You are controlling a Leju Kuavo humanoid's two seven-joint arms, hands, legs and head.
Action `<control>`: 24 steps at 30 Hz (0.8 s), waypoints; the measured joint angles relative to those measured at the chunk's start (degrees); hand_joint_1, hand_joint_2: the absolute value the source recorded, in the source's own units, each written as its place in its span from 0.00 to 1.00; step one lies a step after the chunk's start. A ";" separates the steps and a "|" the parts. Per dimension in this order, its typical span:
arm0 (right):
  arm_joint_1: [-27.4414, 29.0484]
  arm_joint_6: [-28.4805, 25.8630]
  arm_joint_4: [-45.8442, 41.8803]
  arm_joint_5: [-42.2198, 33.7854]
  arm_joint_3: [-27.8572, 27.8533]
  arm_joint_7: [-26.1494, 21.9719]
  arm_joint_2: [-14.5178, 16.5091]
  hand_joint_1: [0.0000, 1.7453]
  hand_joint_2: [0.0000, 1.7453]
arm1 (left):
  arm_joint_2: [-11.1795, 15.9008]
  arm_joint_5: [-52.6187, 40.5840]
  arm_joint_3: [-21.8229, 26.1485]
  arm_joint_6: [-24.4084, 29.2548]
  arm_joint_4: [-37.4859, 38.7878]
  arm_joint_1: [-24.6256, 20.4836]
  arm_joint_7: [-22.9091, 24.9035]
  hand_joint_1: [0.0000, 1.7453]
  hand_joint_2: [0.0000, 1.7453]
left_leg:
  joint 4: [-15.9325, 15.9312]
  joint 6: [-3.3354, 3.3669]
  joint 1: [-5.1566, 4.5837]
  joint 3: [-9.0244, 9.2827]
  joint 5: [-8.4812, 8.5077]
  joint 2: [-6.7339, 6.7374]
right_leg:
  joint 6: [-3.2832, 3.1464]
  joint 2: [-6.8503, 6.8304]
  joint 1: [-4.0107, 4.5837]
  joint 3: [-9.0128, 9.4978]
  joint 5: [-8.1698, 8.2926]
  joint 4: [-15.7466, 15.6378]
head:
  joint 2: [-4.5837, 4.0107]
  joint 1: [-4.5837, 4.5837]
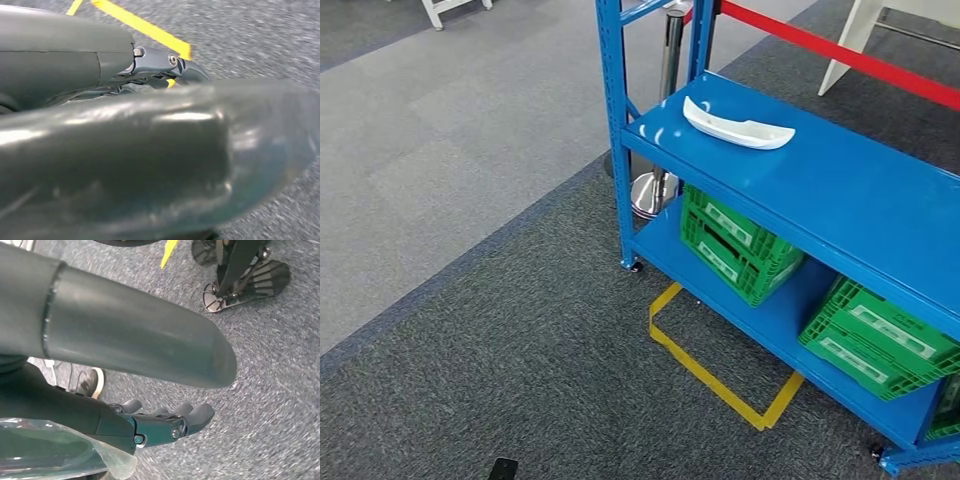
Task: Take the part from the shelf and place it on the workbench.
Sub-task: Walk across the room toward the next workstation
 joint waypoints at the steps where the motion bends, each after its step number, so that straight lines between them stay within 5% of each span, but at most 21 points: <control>1: -0.07 -0.01 0.00 -0.03 -0.07 0.00 0.07 0.00 0.00 | 0.03 -0.02 0.01 0.09 0.00 -0.01 -0.05 0.00 0.00 | -2.96 0.27 -0.09 1.21 0.95 -1.17 | 0.14 0.58 -0.04 -0.18 0.10 0.06 | 0.00 -0.01; 3: -0.12 -0.02 0.00 -0.05 -0.15 0.00 0.18 0.00 0.00 | 0.08 -0.05 0.04 0.17 0.00 -0.01 -0.10 0.00 0.00 | -5.03 0.47 -0.22 2.00 1.04 -1.84 | 0.69 1.70 -0.20 -0.69 0.42 0.08 | 0.00 0.01; 5: 0.13 -0.07 0.00 -0.02 -0.20 0.02 0.23 0.00 0.00 | 0.01 -0.05 0.08 0.22 -0.01 -0.07 -0.14 0.00 0.00 | -5.77 0.62 -0.17 2.21 1.39 -0.79 | 1.32 1.96 -0.32 -1.33 0.45 0.20 | 0.00 0.02; 7: 0.30 -0.19 0.00 0.01 -0.24 0.29 0.26 0.00 0.00 | -0.10 -0.06 0.14 0.25 -0.01 -0.18 -0.22 0.00 0.00 | -6.64 0.99 0.08 2.41 1.94 0.35 | 1.69 -0.65 -0.19 -3.07 -1.62 3.22 | 0.00 0.39; 9: 0.12 -0.22 0.00 -0.02 -0.35 0.74 0.26 0.00 0.00 | -0.13 -0.10 0.18 0.27 -0.01 -0.08 -0.28 0.00 0.00 | -6.88 1.20 0.11 2.37 2.12 1.61 | 2.10 -3.66 -0.27 -6.40 -5.49 10.41 | 0.00 0.76; 11: -0.01 -0.19 0.00 -0.04 -0.54 1.03 0.26 0.00 0.00 | -0.10 -0.13 0.26 0.31 0.00 0.10 -0.28 0.00 0.00 | -6.83 1.20 0.11 2.27 2.11 2.81 | 2.67 -4.49 -0.54 -8.77 -7.43 15.95 | -0.01 0.80; 13: 0.12 -0.17 0.00 -0.02 -0.67 1.13 0.26 0.00 0.00 | -0.11 -0.14 0.31 0.32 0.00 0.05 -0.28 0.00 0.00 | -6.74 1.05 0.20 2.25 2.06 3.43 | 3.08 -4.76 -0.85 -6.82 -5.32 13.26 | -0.01 0.81; 15: 0.14 -0.13 -0.01 0.05 -0.76 1.11 0.26 0.00 0.00 | -0.14 -0.16 0.32 0.34 0.00 -0.08 -0.28 0.00 0.00 | -6.42 0.54 0.22 2.24 1.82 3.62 | 3.20 -5.15 -0.99 -1.77 -2.26 4.81 | 0.00 0.86; 17: -0.05 -0.04 -0.01 0.18 -0.83 1.02 0.30 0.00 0.00 | -0.14 -0.17 0.34 0.47 -0.01 -0.18 -0.28 0.00 0.00 | -6.00 -0.16 0.08 2.10 1.54 3.69 | 2.63 -5.27 -0.93 1.29 -1.43 -0.17 | 0.00 0.81; 21: 0.08 0.09 -0.01 0.68 -0.85 0.87 0.35 0.00 0.00 | -0.13 -0.17 0.42 0.73 -0.01 -0.28 -0.28 0.00 0.00 | -4.90 -1.37 0.27 1.82 0.81 3.58 | 1.12 -5.11 -0.83 1.71 -1.49 -0.62 | 0.00 0.69; 24: 0.01 0.14 -0.02 0.81 -0.85 0.78 0.36 0.00 0.00 | -0.12 -0.17 0.46 0.75 0.00 -0.27 -0.28 0.00 0.00 | 4.00 -2.01 0.43 -2.26 -3.83 3.25 | 0.27 -5.03 -0.85 1.92 -1.64 -0.74 | 0.00 0.41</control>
